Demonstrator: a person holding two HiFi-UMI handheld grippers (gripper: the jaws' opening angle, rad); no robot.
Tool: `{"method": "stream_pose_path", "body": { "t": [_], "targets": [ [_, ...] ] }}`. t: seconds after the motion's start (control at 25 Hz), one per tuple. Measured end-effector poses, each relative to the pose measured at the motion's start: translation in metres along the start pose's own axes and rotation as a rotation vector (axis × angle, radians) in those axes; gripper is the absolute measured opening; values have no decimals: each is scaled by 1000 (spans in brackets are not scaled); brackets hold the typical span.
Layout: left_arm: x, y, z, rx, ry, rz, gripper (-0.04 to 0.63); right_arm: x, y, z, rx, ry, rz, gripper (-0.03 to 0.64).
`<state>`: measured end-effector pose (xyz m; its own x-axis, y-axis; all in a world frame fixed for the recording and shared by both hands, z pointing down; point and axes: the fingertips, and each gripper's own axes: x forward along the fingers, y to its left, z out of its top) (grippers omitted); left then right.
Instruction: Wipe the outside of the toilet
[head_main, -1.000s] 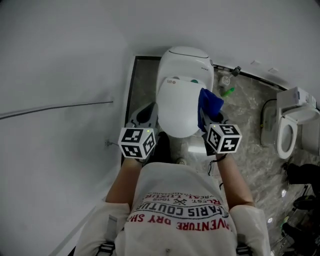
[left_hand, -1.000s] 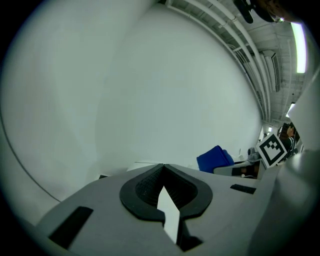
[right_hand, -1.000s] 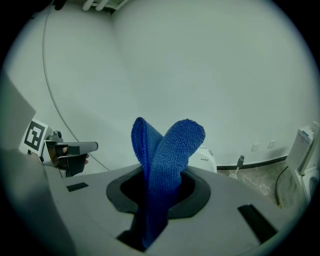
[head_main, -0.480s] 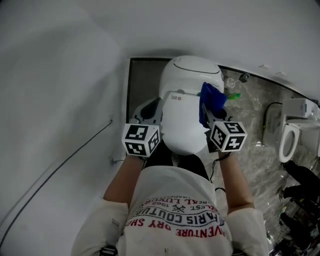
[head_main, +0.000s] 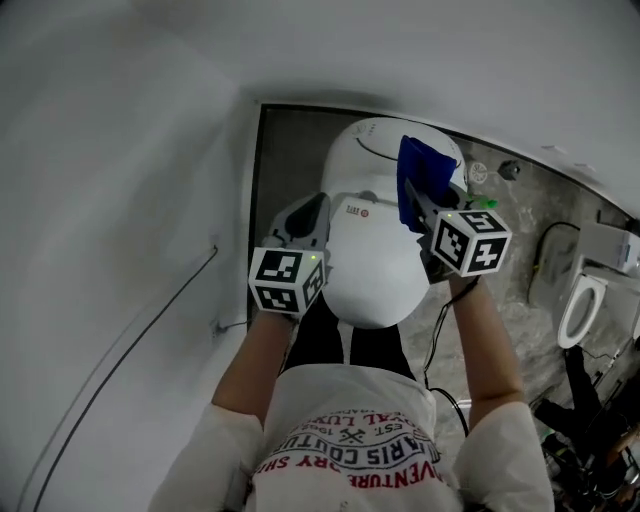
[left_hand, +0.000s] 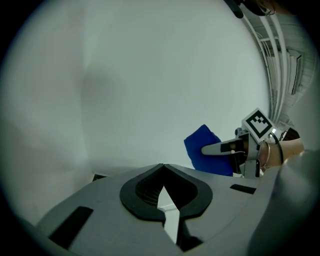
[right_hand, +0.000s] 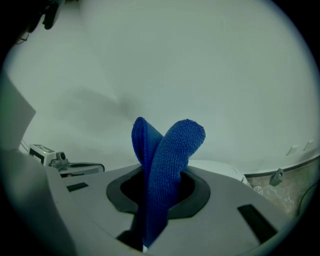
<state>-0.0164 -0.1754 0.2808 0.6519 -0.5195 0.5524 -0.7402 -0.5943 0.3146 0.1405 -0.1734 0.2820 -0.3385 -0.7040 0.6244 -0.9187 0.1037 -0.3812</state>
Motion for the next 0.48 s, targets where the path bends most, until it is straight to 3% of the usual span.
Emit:
{"method": "stream_pose_path", "body": {
  "t": [0.48],
  "targets": [
    [87,42,-28,-58,7,64,6,138,-23,-23,-20,136,122,72]
  ]
}}
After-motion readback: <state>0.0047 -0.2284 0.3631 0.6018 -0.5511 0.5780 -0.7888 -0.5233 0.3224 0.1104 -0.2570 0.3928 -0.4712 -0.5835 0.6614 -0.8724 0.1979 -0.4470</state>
